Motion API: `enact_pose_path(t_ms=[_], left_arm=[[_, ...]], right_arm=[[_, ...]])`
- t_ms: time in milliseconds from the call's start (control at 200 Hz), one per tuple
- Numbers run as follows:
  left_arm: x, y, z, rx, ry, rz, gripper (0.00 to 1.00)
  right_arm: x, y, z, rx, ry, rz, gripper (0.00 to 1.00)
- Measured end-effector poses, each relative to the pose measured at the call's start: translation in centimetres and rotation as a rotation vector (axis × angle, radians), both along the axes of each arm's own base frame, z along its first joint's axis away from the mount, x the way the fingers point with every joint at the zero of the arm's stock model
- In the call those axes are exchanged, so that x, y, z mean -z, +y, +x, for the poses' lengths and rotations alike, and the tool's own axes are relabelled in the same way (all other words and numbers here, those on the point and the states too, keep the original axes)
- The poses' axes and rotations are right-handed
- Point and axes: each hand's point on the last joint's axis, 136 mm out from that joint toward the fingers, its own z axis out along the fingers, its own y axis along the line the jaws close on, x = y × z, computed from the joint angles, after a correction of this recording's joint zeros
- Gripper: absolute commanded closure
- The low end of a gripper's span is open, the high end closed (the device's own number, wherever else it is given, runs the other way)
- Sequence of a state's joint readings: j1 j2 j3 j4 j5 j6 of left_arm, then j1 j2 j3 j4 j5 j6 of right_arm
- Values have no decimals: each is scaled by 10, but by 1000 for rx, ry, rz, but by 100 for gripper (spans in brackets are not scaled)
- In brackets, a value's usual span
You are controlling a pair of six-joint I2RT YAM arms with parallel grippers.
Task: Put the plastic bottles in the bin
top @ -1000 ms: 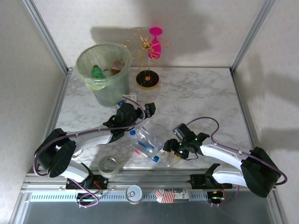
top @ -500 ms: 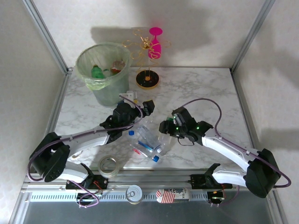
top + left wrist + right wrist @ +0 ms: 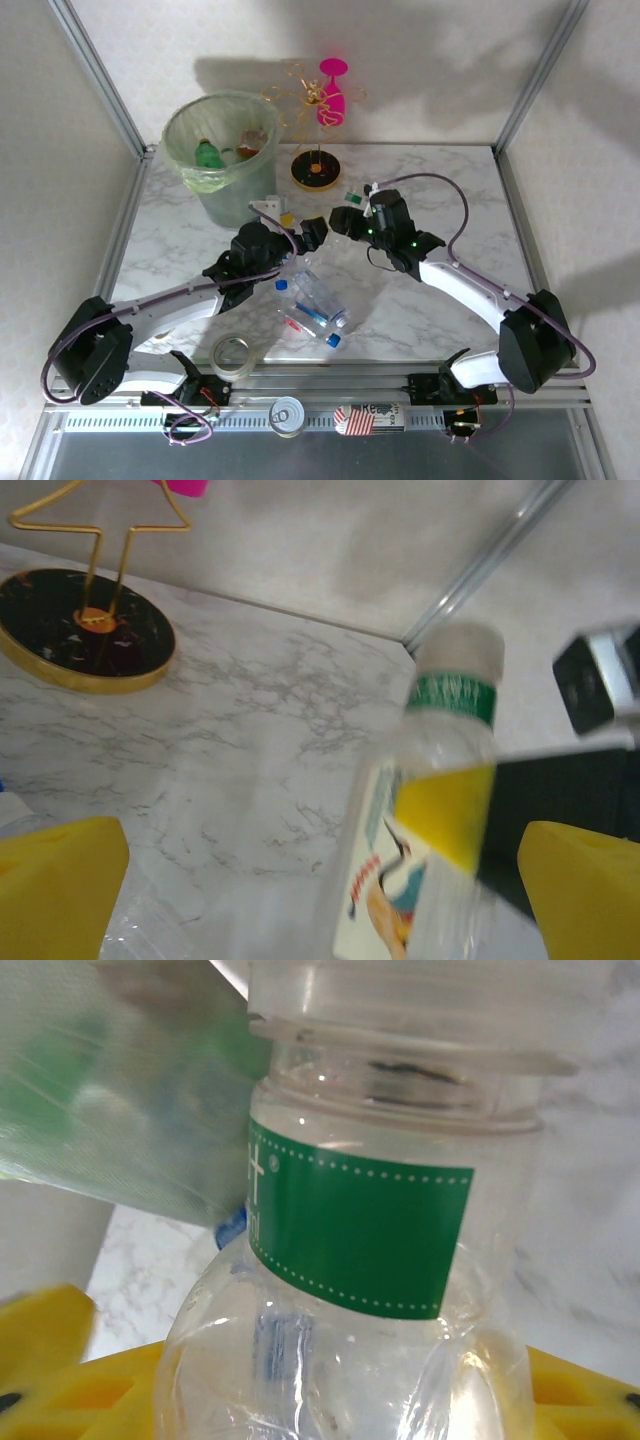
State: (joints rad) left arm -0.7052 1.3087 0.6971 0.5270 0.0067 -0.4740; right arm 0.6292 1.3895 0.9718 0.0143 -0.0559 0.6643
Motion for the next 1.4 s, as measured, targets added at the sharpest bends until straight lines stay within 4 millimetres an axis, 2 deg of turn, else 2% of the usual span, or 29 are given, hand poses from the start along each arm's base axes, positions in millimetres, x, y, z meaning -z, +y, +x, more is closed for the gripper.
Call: enact_pose_path(t_ms=[90, 255, 371, 606, 831, 1047, 1237, 1332, 1402], left_arm=[[0, -8, -6, 56, 2, -2, 0], [0, -18, -14, 138, -4, 0, 1], [4, -23, -17, 172, -3, 13, 0], [25, -32, -10, 200, 34, 53, 1], [11, -52, -4, 271, 7, 27, 17], [8, -59, -9, 317, 2, 13, 29], [4, -61, -11, 332, -7, 0, 45], [4, -61, -11, 331, -9, 0, 48], [4, -61, -10, 330, -9, 1, 49]], right_arm=[[-17, 9, 8, -28, -52, 20, 46], [-25, 12, 12, -60, -81, 30, 47], [-32, 19, 8, -103, -96, 45, 47], [-47, 28, -3, -185, -120, 87, 48], [-66, 32, -14, -250, -162, 139, 48], [-65, 35, -20, -280, -164, 155, 48], [-68, 36, -20, -288, -173, 164, 47], [-68, 36, -20, -292, -176, 169, 44], [-68, 36, -20, -292, -176, 172, 33]])
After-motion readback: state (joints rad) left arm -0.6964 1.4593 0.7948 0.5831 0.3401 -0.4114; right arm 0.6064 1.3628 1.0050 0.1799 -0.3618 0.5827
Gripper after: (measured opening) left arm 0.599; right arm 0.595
